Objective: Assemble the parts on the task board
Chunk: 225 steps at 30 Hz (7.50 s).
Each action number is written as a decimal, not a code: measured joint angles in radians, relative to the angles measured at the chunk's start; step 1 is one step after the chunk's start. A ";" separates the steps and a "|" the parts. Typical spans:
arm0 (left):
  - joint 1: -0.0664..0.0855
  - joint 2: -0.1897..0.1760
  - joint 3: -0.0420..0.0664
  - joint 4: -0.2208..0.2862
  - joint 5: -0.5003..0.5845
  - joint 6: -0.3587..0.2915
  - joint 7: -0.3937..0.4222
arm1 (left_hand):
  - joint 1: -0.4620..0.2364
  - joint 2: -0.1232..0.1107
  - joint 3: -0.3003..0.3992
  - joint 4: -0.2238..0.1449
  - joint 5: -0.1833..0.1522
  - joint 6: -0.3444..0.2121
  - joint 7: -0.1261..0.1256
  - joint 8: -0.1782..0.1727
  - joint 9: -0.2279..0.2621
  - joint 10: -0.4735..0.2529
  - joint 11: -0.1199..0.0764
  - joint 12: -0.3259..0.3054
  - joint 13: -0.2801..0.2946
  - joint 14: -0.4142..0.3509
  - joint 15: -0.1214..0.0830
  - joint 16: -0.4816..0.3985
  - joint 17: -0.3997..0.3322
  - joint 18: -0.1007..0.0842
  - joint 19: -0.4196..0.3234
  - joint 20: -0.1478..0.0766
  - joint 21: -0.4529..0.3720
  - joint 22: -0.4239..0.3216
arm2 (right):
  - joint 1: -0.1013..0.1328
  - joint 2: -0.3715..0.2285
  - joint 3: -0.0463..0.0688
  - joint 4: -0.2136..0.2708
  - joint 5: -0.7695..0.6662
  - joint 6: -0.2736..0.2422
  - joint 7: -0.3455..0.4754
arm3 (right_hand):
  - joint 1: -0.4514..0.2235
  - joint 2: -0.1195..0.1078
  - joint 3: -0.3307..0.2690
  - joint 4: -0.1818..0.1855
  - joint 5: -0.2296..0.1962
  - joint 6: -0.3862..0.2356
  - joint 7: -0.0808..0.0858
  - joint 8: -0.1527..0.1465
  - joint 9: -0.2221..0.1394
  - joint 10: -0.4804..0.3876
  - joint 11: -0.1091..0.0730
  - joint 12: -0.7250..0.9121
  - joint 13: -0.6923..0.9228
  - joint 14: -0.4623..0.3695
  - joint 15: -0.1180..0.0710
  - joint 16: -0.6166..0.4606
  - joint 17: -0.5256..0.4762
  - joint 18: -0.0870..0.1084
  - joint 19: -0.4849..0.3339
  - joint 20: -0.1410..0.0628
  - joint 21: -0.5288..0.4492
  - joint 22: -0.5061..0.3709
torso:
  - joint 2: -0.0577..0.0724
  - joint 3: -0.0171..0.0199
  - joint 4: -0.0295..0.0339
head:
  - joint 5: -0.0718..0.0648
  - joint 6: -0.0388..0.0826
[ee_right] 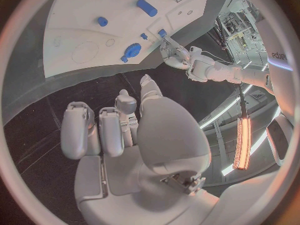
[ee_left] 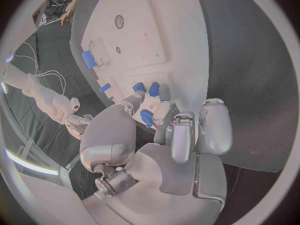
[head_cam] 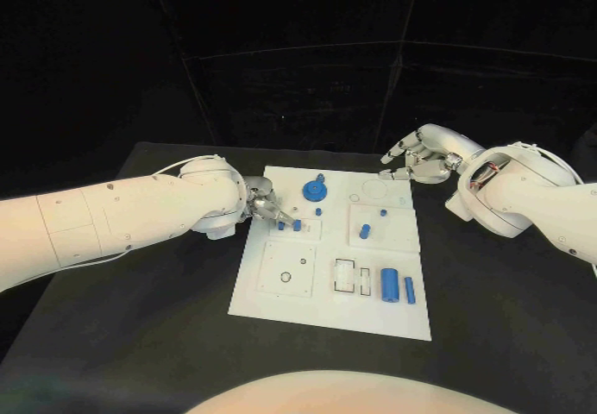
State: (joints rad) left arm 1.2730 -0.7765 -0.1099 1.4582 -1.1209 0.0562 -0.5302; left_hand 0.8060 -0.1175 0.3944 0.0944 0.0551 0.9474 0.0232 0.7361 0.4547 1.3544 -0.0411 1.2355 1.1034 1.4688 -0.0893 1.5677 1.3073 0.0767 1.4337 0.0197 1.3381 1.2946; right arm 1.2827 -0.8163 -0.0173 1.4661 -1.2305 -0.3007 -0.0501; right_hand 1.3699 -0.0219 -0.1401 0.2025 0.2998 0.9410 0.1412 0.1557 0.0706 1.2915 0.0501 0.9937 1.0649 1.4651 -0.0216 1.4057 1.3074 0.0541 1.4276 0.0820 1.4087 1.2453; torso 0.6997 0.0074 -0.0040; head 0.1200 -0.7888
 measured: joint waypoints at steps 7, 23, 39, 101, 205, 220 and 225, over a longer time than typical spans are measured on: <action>0.000 -0.012 0.000 0.008 0.006 -0.051 0.016 | 0.023 0.023 -0.068 0.022 0.000 -0.009 0.009 -0.009 -0.006 -0.028 0.005 -0.045 -0.054 0.000 0.000 0.000 0.000 0.000 -0.012 -0.002 -0.033 -0.037 | 0.000 0.000 0.000 0.001 0.000 0.000 0.000 | 0.000 0.000 0.000 0.000 0.000 0.000 0.000 0.000 0.000 0.000 0.000 0.000 0.000 0.000 0.000 0.000 0.000 0.000 0.000 0.000 0.000 0.000 | 0.000 0.0001 0.0000 | -0.002 0.002; 0.002 0.001 0.001 -0.005 0.090 -0.265 0.352 | 0.450 0.013 -0.043 -0.072 -0.003 -0.303 0.155 -0.145 -0.134 -0.563 0.152 -0.552 -0.591 -0.341 0.127 -0.784 -0.628 0.096 -0.393 0.121 -0.788 -0.706 | 0.000 0.002 0.000 -0.006 0.000 0.000 0.000 | 0.000 0.000 0.000 0.000 0.000 0.000 0.000 0.000 0.000 0.000 0.000 0.000 0.000 0.000 0.000 0.000 0.000 0.000 0.000 0.000 0.000 0.000 | 0.000 0.0000 0.0001 | -0.014 0.010; 0.001 0.139 -0.035 -0.136 -0.118 -0.320 0.554 | 0.518 -0.022 -0.097 -0.133 -0.003 -0.109 0.131 -0.365 -0.349 -0.480 0.138 -0.737 -0.887 -0.101 0.103 -0.457 -0.399 0.101 -0.214 0.095 -0.719 -0.687 | 0.000 0.017 0.000 -0.010 0.000 0.000 0.002 | 0.000 0.000 -0.003 0.003 0.000 0.000 0.000 0.000 -0.001 -0.004 0.004 0.000 -0.001 0.000 0.000 0.000 0.001 0.000 0.000 0.000 0.000 0.000 | 0.001 -0.0004 -0.0023 | -0.027 0.023; -0.022 0.221 -0.036 -0.251 -0.258 -0.202 0.521 | 0.571 0.061 0.043 -0.180 -0.005 0.089 0.107 -0.478 -0.384 -0.262 0.102 -0.857 -1.011 -0.004 0.079 -0.189 -0.142 0.055 -0.073 0.073 -0.291 -0.256 | 0.000 0.027 0.000 -0.016 0.000 0.000 0.004 | 0.004 0.004 -0.003 0.003 0.010 0.000 0.000 0.003 -0.001 -0.004 0.004 0.000 -0.001 0.000 0.000 0.000 0.000 0.000 0.000 0.000 0.000 0.000 | 0.000 0.0001 -0.0010 | -0.035 0.021; -0.032 0.080 0.012 -0.194 -0.185 -0.146 0.524 | 0.502 -0.017 0.043 -0.182 -0.005 0.015 0.141 -0.577 -0.390 -0.315 0.140 -0.945 -1.033 -0.007 0.097 -0.201 -0.203 0.055 -0.103 0.092 -0.319 -0.270 | -0.001 0.022 0.000 -0.021 0.000 0.003 0.002 | 0.009 0.009 -0.010 0.004 0.016 0.000 0.000 0.007 -0.001 -0.007 0.000 -0.006 -0.007 0.000 0.000 -0.006 0.000 0.000 -0.004 -0.004 -0.004 -0.009 | 0.001 0.0002 -0.0011 | -0.030 0.023; -0.027 0.019 0.030 -0.188 -0.086 -0.180 0.551 | 0.486 -0.033 -0.011 -0.172 -0.005 -0.013 0.151 -0.596 -0.389 -0.406 0.155 -0.968 -1.036 -0.027 0.117 -0.218 -0.248 0.055 -0.149 0.105 -0.391 -0.328 | -0.001 0.020 -0.001 -0.053 -0.017 0.047 -0.017 | 0.104 0.039 -0.021 0.004 0.010 -0.007 0.008 0.012 -0.002 -0.245 0.012 -0.463 -0.380 -0.024 0.001 -0.302 -0.260 0.047 -0.123 0.002 -0.180 -0.269 | 0.000 -0.0001 -0.0005 | -0.033 0.027; -0.012 -0.016 0.044 -0.182 0.059 -0.203 0.600 | 0.479 -0.016 -0.052 -0.152 -0.005 -0.012 0.153 -0.596 -0.383 -0.420 0.161 -0.952 -1.030 -0.052 0.120 -0.244 -0.302 0.072 -0.186 0.110 -0.468 -0.393 | -0.006 0.008 -0.001 -0.053 -0.067 0.081 -0.025 | 0.179 0.039 -0.024 -0.003 -0.026 0.018 -0.008 0.012 -0.002 -0.258 0.008 -0.625 -0.557 -0.012 0.001 -0.337 -0.291 0.047 -0.111 0.001 -0.189 -0.274 | 0.000 0.0007 -0.0005 | -0.034 0.032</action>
State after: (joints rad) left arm 1.2605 -0.7922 -0.0660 1.2767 -1.0616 -0.1468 0.0694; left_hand 1.2853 -0.1331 0.3420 -0.0578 0.0501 0.9358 0.1764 0.1404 0.0717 0.9348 0.1198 0.2833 0.0736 1.4168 0.0305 1.3235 1.0050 0.1483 1.2479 0.1301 0.8699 0.9017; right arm 1.2764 -0.8084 -0.0179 1.4131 -1.2976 -0.2200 -0.0751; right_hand 1.5486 0.0169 -0.1645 0.1993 0.2742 0.9586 0.1335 0.1676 0.0691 1.0333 0.0583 0.3689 0.5076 1.4535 -0.0203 1.0686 1.0165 0.1013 1.3162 0.0834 1.2194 0.9717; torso 0.6995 0.0081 -0.0045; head 0.0862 -0.7572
